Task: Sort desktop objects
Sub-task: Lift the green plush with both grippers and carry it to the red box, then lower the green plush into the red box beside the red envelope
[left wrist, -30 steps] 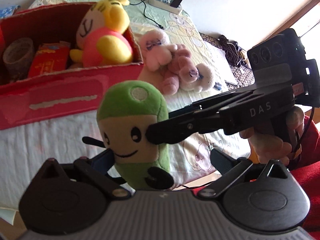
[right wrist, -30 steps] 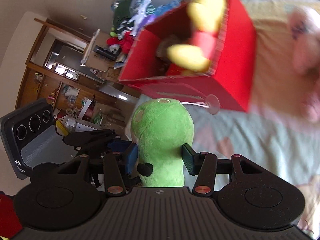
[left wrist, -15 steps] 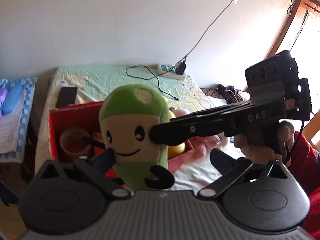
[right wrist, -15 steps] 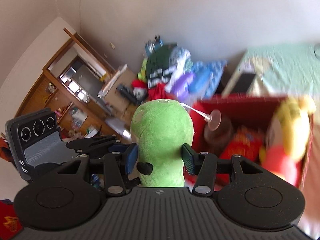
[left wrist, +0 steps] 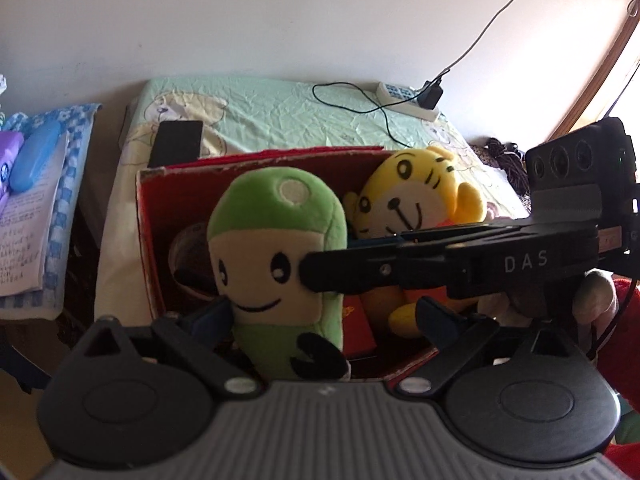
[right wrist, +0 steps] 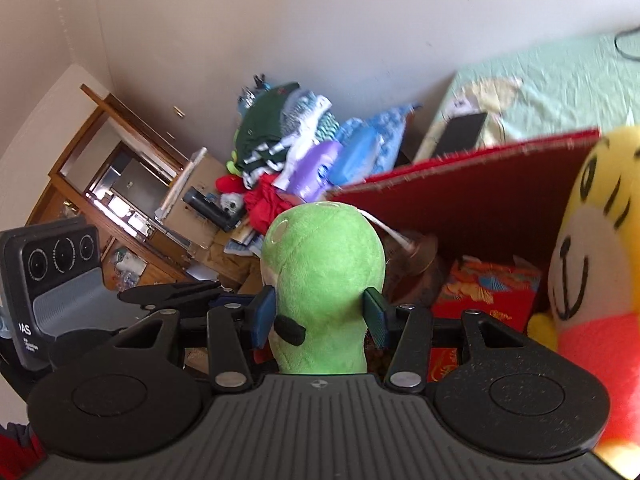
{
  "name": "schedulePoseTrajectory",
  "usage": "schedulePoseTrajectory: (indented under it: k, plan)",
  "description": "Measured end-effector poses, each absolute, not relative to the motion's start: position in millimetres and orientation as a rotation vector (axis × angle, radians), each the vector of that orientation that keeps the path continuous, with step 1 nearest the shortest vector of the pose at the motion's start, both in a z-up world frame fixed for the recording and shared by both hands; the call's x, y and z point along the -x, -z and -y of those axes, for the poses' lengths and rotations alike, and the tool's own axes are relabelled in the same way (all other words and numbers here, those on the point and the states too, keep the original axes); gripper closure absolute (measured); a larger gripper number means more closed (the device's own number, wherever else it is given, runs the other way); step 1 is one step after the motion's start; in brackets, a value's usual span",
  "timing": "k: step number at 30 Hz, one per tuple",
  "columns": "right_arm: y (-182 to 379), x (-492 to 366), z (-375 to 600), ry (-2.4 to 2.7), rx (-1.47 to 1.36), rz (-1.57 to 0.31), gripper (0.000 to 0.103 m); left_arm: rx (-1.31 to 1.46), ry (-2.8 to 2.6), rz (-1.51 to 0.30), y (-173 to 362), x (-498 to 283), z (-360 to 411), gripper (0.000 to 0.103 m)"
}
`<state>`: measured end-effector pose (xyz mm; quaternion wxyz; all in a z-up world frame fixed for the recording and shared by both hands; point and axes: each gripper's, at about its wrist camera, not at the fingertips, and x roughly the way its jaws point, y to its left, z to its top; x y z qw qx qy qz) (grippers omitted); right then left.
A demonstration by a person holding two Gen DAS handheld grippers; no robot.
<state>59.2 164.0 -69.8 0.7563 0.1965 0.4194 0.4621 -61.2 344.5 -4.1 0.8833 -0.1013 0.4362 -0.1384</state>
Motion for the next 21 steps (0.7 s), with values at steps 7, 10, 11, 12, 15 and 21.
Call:
schedulePoseTrajectory:
  k: [7, 10, 11, 12, 15, 21]
  plan:
    - [79, -62, -165, -0.996, -0.407, -1.009, 0.053, 0.23, 0.249, -0.962, 25, 60, -345, 0.008]
    - [84, -64, -166, -1.001, -0.424, -1.036, 0.053, 0.209, 0.226, -0.957, 26, 64, -342, 0.008]
    - [84, -64, -167, -0.999, -0.431, -1.039, 0.053, 0.193, 0.217, -0.959, 25, 65, -340, 0.008]
    - [84, -64, -167, -0.99, -0.431, -1.039, 0.053, 0.186, 0.213, -0.961, 25, 66, -339, 0.008]
    - [88, -62, -170, -0.97, -0.44, -1.045, 0.053, 0.194, 0.216, -0.957, 22, 73, -341, 0.008]
    - [93, -55, -185, -0.965, -0.457, -1.065, 0.054, 0.221, 0.22, -0.945, 19, 82, -346, 0.007]
